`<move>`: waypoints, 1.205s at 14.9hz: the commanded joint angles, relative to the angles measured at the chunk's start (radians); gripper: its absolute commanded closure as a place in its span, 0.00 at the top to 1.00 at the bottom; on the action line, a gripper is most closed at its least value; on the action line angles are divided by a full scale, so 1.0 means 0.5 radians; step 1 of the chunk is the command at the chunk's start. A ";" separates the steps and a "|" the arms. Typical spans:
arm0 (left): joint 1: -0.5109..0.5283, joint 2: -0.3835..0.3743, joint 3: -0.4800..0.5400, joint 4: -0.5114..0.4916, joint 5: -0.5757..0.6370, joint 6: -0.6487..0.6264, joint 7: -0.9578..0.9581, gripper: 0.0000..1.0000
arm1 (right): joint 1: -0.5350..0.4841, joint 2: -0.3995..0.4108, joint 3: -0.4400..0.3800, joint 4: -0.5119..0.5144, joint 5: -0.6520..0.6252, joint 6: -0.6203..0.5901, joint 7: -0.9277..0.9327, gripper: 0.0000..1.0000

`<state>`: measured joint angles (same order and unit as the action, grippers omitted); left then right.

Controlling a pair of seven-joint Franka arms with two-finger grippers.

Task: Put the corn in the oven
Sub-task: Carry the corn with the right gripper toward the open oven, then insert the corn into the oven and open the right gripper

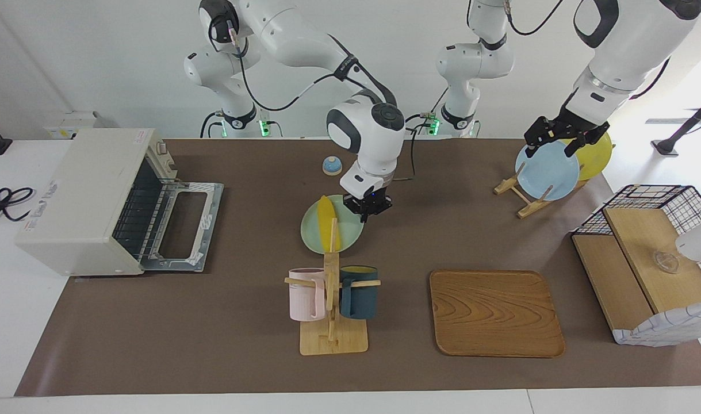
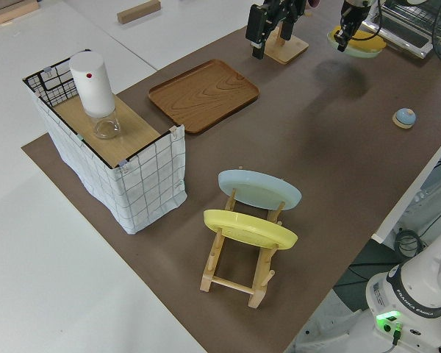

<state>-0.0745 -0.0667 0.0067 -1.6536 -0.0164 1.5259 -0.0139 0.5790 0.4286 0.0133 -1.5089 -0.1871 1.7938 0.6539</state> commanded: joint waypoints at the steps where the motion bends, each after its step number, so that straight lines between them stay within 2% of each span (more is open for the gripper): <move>1: 0.011 0.014 -0.016 0.052 0.045 -0.097 0.028 1.00 | -0.044 -0.075 0.013 -0.041 -0.159 -0.133 -0.028 0.00; 6: 0.005 0.005 -0.010 0.043 0.045 -0.079 0.025 1.00 | -0.317 -0.307 0.013 -0.341 -0.178 -0.152 -0.068 0.00; 10: 0.020 -0.001 -0.007 0.037 0.045 -0.061 0.025 1.00 | -0.617 -0.479 0.013 -0.592 -0.178 -0.032 -0.255 0.00; 14: 0.020 -0.014 -0.007 -0.043 0.042 0.083 0.025 1.00 | -0.780 -0.550 0.013 -0.801 -0.187 0.118 -0.323 0.00; 18: 0.014 0.017 -0.007 -0.052 0.024 0.117 0.025 1.00 | -0.943 -0.559 0.013 -0.841 -0.227 0.119 -0.424 0.00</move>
<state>-0.0718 -0.0602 0.0075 -1.6678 -0.0161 1.5573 -0.0138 0.1619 0.1874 0.0068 -1.8843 -0.2793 1.8322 0.4879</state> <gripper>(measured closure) 0.000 0.974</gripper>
